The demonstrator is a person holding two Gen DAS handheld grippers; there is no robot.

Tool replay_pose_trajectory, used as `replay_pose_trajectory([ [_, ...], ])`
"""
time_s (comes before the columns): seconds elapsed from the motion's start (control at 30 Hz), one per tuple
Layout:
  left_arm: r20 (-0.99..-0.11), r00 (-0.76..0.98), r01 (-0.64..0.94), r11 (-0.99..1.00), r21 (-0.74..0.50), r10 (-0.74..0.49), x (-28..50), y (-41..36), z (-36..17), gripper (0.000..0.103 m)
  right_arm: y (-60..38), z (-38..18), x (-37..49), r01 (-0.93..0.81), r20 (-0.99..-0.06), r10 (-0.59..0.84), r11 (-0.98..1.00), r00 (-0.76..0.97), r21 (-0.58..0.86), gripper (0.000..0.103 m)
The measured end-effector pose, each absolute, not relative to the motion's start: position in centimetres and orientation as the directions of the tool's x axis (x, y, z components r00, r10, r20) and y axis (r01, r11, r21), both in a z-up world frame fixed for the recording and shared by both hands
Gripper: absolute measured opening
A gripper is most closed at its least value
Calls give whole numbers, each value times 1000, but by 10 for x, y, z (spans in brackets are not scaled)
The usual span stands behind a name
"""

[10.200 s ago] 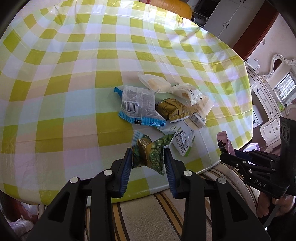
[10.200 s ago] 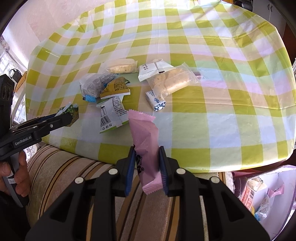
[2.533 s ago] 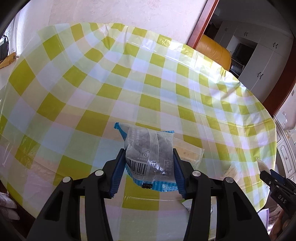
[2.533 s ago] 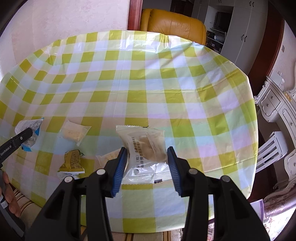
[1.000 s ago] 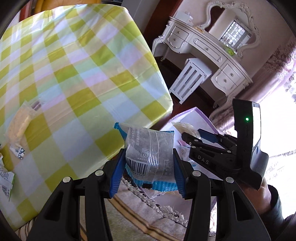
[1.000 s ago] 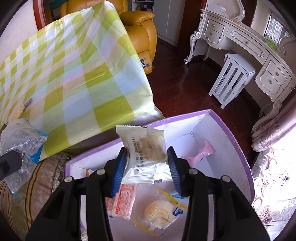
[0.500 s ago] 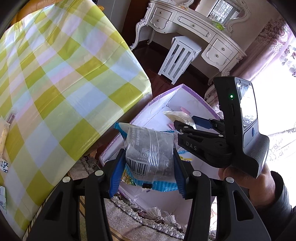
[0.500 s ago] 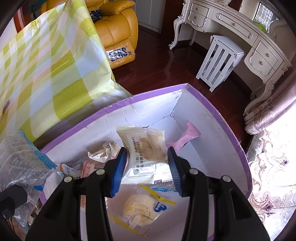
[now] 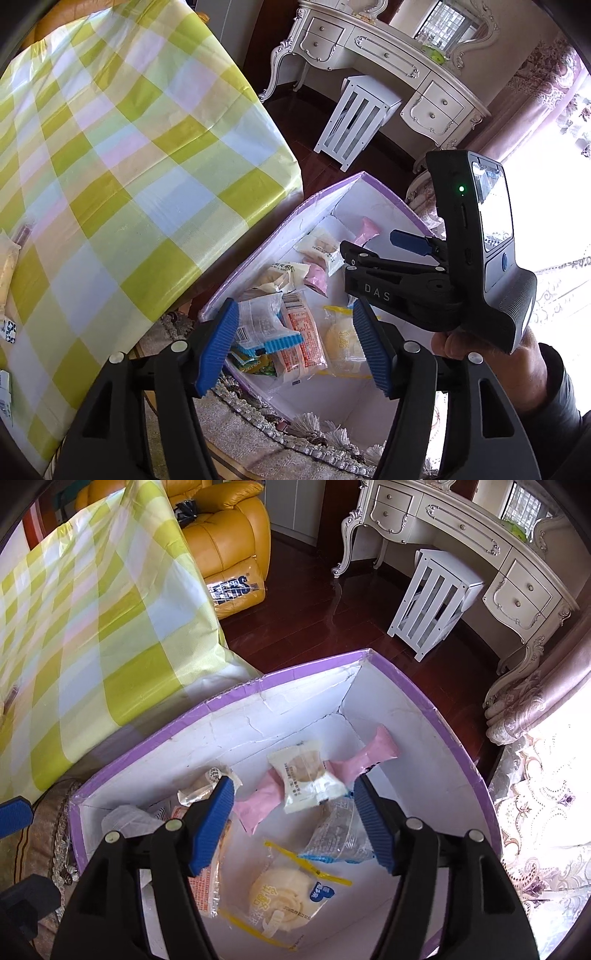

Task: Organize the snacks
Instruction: 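Open both tools above the white box to drop the clear bag and biscuit packet, then move both open tools back over the snacks on the table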

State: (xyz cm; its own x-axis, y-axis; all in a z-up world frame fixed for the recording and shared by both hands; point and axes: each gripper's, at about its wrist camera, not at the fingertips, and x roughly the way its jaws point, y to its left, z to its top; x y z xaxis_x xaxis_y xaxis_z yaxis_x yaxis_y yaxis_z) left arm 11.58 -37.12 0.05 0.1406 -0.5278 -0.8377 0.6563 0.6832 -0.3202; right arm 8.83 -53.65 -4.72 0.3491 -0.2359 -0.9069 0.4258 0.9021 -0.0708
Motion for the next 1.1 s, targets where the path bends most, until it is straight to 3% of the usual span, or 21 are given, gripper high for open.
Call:
replay_pose_trajectory([
  [0.53, -802, 287, 637, 730, -249, -524, 122, -342, 27, 62, -506, -21, 99, 359, -883, -226, 931, 412, -71, 67],
  [1.1, -752, 400, 464, 823, -327, -524, 159, -258, 42, 63, -437, 11, 126, 245, -867, -138, 969, 478, -19, 66],
])
